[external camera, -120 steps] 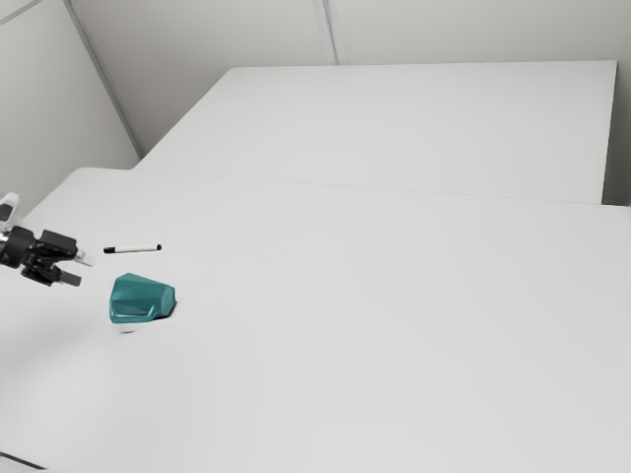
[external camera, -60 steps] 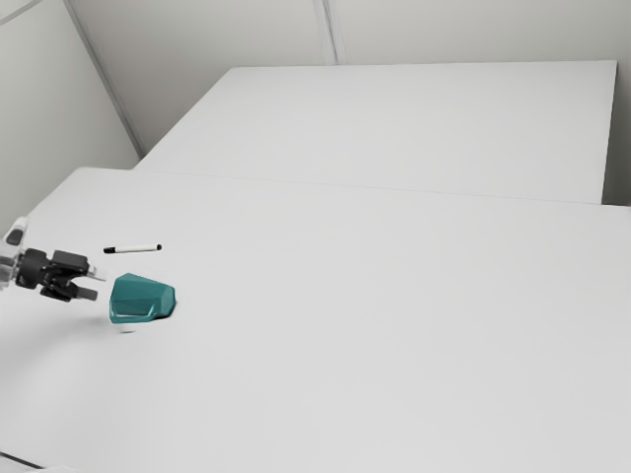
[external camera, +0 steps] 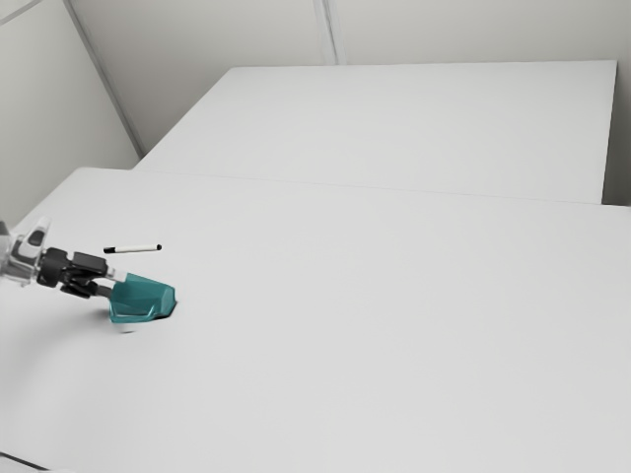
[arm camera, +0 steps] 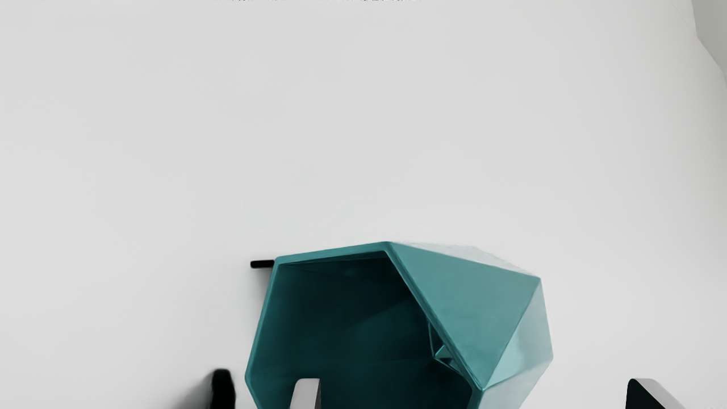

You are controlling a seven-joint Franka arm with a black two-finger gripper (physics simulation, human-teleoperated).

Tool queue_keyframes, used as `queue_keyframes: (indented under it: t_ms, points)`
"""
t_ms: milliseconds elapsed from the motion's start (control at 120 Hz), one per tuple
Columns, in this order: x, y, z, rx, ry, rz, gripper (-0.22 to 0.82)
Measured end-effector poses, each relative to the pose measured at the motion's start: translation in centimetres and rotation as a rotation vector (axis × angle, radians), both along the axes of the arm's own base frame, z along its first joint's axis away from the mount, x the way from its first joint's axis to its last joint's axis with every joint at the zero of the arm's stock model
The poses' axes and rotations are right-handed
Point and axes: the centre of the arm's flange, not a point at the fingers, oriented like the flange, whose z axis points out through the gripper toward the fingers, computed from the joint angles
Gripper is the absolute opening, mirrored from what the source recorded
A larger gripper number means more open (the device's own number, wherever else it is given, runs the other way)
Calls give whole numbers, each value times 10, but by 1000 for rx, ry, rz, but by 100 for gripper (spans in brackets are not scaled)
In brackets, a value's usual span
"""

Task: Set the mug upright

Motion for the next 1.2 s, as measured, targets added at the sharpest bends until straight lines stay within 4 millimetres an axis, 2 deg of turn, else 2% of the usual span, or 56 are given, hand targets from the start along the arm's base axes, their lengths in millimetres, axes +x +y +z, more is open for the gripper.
queue_keyframes:
  t_ms: [700,767,1000,1200]
  points:
    - [14,-19,-9,-2,-9,-39,58]
    - [14,-21,-9,-6,-5,-39,53]
    - [15,-23,-9,-13,3,-34,24]
    - [18,-26,-3,-11,0,-39,12]
